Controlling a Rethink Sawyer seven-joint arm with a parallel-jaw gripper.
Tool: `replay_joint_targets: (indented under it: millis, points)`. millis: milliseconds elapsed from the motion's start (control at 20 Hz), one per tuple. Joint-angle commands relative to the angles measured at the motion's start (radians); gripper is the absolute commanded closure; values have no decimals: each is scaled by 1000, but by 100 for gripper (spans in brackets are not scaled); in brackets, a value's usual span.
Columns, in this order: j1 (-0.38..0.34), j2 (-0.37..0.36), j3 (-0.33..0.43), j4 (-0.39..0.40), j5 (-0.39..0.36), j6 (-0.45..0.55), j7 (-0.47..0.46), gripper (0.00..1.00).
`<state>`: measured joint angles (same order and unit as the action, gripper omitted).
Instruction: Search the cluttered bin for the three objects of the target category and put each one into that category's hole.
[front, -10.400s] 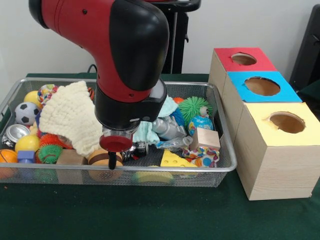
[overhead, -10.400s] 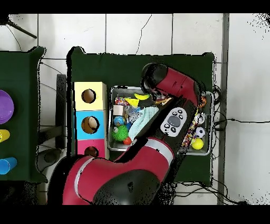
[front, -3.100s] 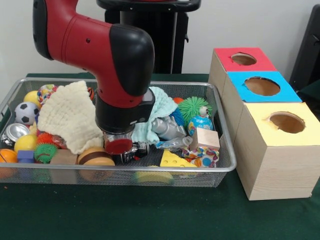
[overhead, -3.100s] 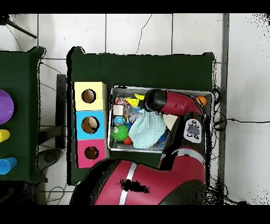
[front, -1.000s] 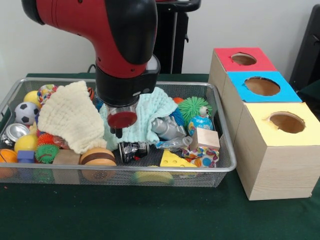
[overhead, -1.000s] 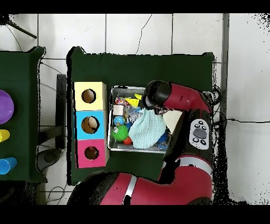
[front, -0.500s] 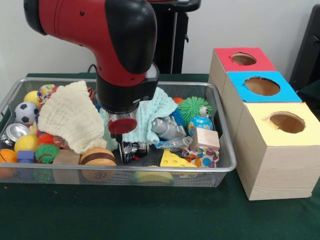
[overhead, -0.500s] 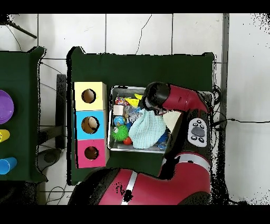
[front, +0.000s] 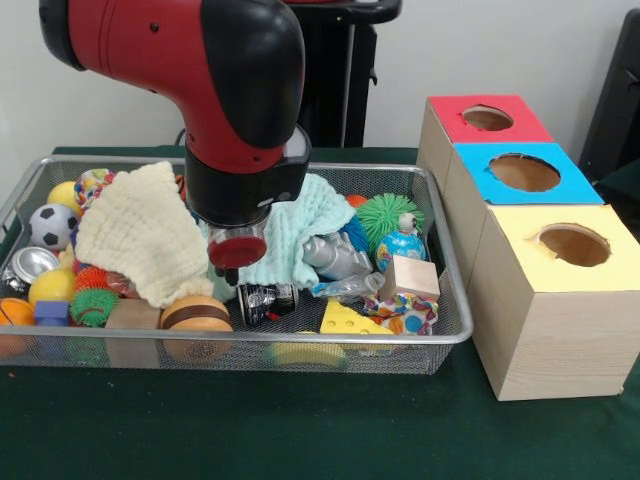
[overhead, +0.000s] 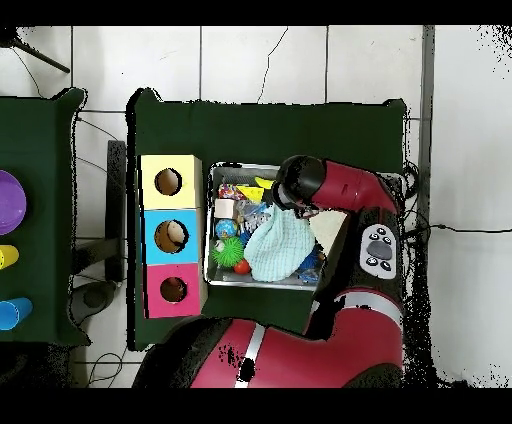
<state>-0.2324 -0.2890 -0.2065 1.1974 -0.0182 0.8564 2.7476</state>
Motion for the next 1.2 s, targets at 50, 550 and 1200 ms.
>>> replay_joint_targets:
  millis: [50, 550, 1200]
  points:
    - [-30, 13, 90, 10, -23, -19, -76, 100]
    - [-23, 20, 87, 1, -26, -9, -66, 100]
    - [-24, 21, 91, 6, -15, -17, -51, 100]
